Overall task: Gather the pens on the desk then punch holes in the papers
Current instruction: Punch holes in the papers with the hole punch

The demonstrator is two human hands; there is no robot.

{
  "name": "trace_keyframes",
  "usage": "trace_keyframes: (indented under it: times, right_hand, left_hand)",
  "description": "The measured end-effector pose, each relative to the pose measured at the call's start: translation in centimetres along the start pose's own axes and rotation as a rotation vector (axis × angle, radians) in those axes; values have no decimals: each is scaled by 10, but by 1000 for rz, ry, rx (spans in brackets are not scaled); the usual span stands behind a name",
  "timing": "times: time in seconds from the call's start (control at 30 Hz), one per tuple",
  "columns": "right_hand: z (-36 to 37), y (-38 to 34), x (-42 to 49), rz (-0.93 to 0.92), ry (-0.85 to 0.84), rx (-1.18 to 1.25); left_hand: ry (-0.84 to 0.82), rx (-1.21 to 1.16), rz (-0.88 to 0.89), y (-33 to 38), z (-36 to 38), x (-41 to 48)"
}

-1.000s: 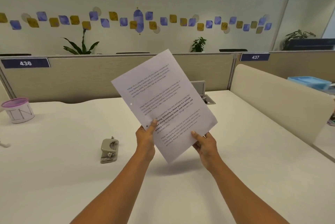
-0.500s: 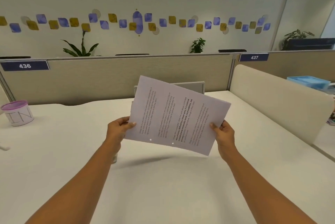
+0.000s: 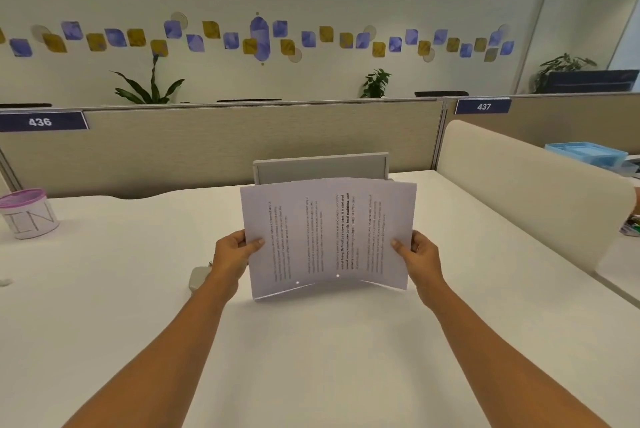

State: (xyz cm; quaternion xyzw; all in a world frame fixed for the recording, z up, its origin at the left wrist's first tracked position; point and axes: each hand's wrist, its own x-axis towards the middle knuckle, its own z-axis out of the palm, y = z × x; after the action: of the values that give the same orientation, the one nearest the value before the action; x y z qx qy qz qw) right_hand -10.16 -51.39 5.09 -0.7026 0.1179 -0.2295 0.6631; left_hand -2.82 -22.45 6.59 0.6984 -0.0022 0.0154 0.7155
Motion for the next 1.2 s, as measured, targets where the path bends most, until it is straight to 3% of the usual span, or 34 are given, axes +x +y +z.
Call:
trace_keyframes:
  times: [0.27, 0.47, 0.73, 0.87, 1.03, 1.13, 1.2]
  right_hand:
    - [1, -12, 5, -21, 28, 6]
    - [0, 18, -10, 63, 47, -134]
    - [-1, 25, -9, 54, 377, -295]
    - [4, 29, -11, 121, 221, -294]
    - [28, 17, -17, 392, -114, -232]
    - [43, 8, -17, 519, -214, -52]
    - [52, 5, -16, 497, -224, 106]
  left_hand:
    - [35, -9, 90, 17, 2, 2]
    - [41, 81, -7, -4, 8, -8]
    - [101, 147, 37, -4, 11, -7]
    - [156, 86, 4, -6, 17, -6]
    - [185, -81, -77, -11, 29, -8]
    - [200, -179, -107, -13, 37, -10]
    - [192, -215, -118, -15, 40, -14]
